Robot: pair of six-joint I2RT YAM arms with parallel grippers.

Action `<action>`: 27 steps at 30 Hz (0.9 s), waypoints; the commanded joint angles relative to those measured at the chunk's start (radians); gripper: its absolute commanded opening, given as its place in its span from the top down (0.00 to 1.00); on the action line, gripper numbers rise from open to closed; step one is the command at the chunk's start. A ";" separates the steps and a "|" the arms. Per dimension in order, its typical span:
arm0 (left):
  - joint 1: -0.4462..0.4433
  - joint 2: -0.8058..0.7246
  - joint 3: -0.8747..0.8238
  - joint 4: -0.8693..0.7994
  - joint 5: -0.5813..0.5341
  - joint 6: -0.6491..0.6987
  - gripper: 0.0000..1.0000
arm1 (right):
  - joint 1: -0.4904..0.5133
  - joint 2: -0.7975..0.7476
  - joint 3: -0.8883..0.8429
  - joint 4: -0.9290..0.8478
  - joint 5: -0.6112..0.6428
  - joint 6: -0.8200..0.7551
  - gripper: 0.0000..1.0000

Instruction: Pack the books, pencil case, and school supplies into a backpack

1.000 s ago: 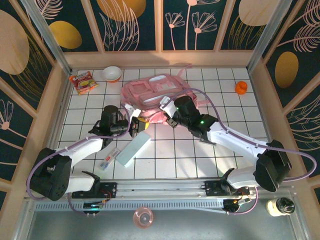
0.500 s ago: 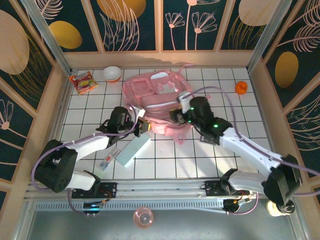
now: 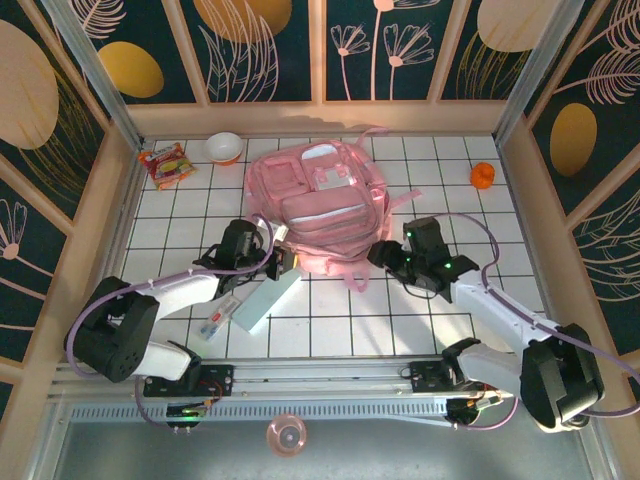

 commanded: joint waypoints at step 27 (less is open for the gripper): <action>-0.062 -0.007 0.075 0.007 0.047 -0.064 1.00 | 0.147 0.048 0.012 0.499 0.084 0.310 1.00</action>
